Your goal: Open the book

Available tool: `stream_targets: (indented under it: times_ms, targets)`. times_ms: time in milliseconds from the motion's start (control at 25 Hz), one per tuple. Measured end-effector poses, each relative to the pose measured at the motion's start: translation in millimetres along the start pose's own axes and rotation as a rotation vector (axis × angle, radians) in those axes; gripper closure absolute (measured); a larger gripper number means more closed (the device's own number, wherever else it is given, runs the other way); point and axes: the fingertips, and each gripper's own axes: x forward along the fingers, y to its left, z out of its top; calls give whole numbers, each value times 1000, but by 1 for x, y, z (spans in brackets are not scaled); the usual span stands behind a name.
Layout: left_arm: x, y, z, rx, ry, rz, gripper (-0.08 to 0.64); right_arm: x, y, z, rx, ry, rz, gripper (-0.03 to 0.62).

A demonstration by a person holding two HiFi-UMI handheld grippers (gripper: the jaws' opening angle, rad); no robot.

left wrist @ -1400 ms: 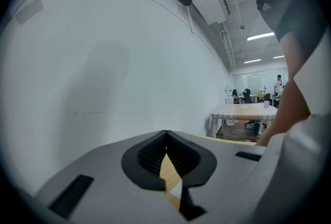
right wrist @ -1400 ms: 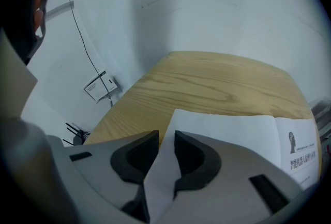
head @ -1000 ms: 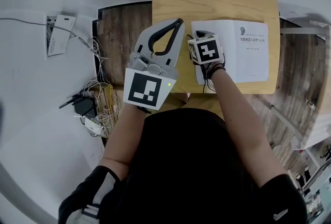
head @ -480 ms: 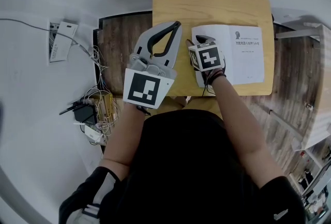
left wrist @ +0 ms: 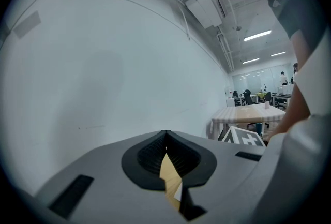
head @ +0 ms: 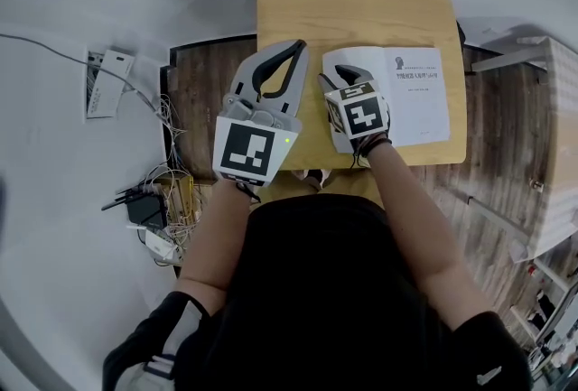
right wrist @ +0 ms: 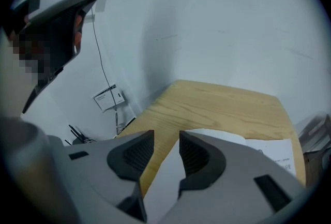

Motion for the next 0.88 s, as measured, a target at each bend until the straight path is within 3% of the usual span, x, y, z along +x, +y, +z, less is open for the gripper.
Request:
stream_targets:
  times_ms: [360,600,880]
  targets:
    - [3,-23,12,30,2,3,552,-41,-12,22,-40,-158,5,430]
    - [1,-43,23,22,-3,41,552,-82,-8,43,-176,-285,23,476]
    - [-4,-74,29,29,15,91,552,-127,-5,49,-220,-385,82,476]
